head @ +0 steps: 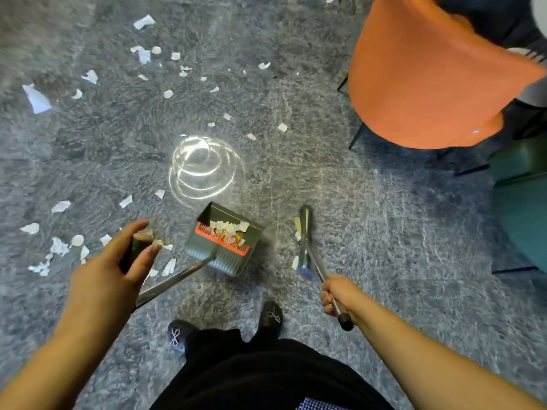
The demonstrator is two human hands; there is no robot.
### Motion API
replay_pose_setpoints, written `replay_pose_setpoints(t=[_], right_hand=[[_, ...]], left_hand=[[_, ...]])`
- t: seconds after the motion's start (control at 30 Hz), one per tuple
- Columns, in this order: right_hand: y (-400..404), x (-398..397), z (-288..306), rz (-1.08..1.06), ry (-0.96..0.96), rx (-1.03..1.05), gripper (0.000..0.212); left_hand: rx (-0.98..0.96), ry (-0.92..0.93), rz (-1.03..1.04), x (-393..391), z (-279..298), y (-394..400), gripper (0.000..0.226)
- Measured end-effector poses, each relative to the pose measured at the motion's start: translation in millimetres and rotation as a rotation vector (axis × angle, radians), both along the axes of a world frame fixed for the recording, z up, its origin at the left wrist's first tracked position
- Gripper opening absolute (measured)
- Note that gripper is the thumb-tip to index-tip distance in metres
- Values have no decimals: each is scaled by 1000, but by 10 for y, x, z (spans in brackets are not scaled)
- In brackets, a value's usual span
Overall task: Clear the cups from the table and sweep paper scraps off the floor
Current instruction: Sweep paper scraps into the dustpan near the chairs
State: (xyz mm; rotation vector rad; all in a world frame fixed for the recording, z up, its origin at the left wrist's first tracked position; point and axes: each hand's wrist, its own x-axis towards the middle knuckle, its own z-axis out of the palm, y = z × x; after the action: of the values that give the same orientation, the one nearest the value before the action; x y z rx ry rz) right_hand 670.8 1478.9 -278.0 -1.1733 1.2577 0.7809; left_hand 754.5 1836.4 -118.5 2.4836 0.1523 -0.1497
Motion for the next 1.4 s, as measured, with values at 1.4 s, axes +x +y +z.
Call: replay_pose_setpoints(t=[1.4], right_hand=[[4879, 1610, 315, 630, 27, 207, 33]], left_hand=[[-71, 24, 842, -1611, -17, 3919, 34]])
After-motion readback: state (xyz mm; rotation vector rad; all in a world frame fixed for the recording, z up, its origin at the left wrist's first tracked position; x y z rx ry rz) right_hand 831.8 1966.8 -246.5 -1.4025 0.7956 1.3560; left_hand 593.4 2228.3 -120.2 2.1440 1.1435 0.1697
